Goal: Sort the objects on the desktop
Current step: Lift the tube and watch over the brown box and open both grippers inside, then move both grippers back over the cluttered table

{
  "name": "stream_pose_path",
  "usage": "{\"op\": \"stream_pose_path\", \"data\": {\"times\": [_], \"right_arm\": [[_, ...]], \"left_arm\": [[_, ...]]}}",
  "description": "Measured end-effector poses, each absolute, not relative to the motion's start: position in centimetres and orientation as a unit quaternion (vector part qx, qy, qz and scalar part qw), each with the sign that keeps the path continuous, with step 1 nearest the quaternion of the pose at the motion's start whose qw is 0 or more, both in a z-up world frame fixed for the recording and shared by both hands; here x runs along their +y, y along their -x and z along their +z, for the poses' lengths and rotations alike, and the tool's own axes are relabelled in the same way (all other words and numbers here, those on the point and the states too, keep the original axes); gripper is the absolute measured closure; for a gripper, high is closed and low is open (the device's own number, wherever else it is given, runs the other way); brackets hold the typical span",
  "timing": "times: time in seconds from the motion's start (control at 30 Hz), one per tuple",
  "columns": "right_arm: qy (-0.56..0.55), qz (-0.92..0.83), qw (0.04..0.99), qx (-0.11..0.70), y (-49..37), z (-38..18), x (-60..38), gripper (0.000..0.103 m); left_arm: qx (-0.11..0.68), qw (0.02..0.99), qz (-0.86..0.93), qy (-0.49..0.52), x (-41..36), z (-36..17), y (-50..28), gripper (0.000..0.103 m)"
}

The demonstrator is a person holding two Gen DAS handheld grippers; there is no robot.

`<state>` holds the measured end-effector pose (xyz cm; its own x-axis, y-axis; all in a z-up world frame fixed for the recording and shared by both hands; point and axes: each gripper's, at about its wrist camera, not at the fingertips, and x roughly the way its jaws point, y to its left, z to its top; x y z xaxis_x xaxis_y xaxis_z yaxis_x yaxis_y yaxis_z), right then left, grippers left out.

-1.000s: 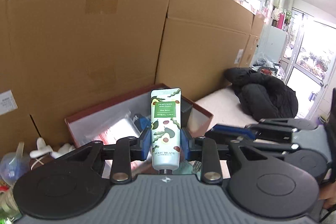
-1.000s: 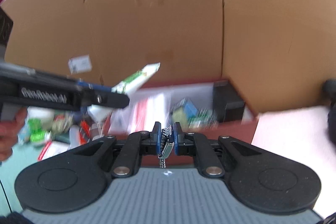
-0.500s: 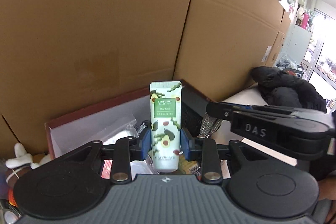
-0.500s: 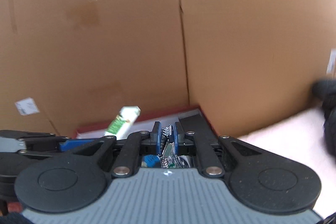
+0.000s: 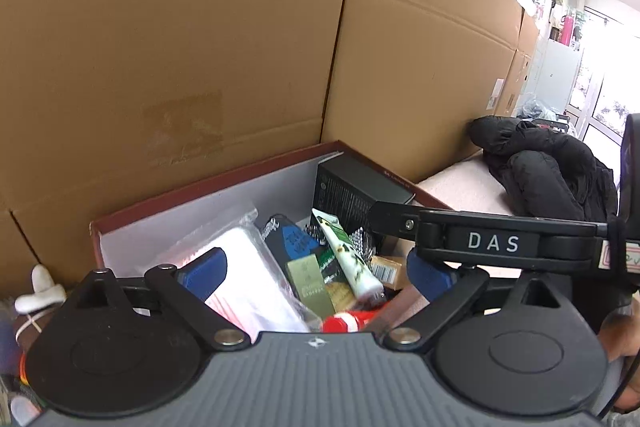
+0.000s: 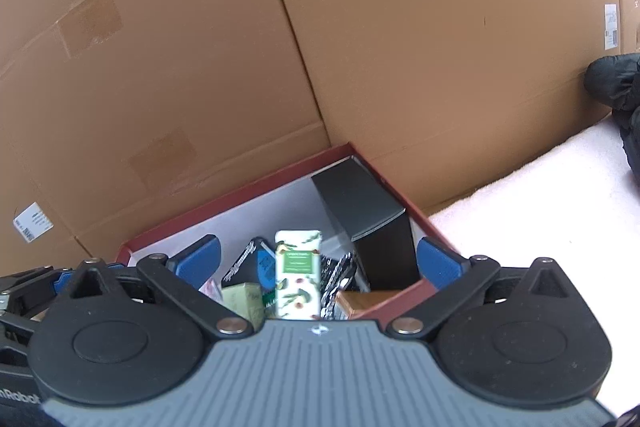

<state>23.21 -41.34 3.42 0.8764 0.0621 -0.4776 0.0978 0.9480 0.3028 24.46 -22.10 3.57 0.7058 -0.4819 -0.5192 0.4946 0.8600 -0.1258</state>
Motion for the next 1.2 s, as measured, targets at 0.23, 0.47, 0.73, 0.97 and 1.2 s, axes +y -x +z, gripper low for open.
{"op": "stream_pose_path", "data": {"times": [0.23, 0.47, 0.73, 0.97, 1.2], "right_arm": [[-0.156, -0.028, 0.948, 0.275, -21.1, 4.3, -40.2, 0.002], [-0.188, 0.011, 0.939, 0.287, -16.2, 6.3, -37.7, 0.002], [-0.213, 0.089, 0.923, 0.307, -9.5, 7.2, -33.8, 0.002], [-0.17, 0.118, 0.923, 0.324, -7.1, 2.8, -28.8, 0.002], [-0.118, 0.103, 0.912, 0.379, -9.2, -2.9, -23.3, 0.009]], "left_arm": [[0.286, 0.925, -0.251, -0.01, -20.6, 3.9, -22.4, 0.003], [0.289, 0.923, -0.253, 0.006, -17.2, 5.3, -16.8, 0.003], [0.276, 0.933, -0.229, 0.032, -10.0, 4.3, -8.3, 0.003], [0.287, 0.941, -0.174, 0.039, -4.0, -0.5, -5.0, 0.004], [0.311, 0.94, -0.122, 0.062, 0.1, -3.5, -5.7, 0.007]]}}
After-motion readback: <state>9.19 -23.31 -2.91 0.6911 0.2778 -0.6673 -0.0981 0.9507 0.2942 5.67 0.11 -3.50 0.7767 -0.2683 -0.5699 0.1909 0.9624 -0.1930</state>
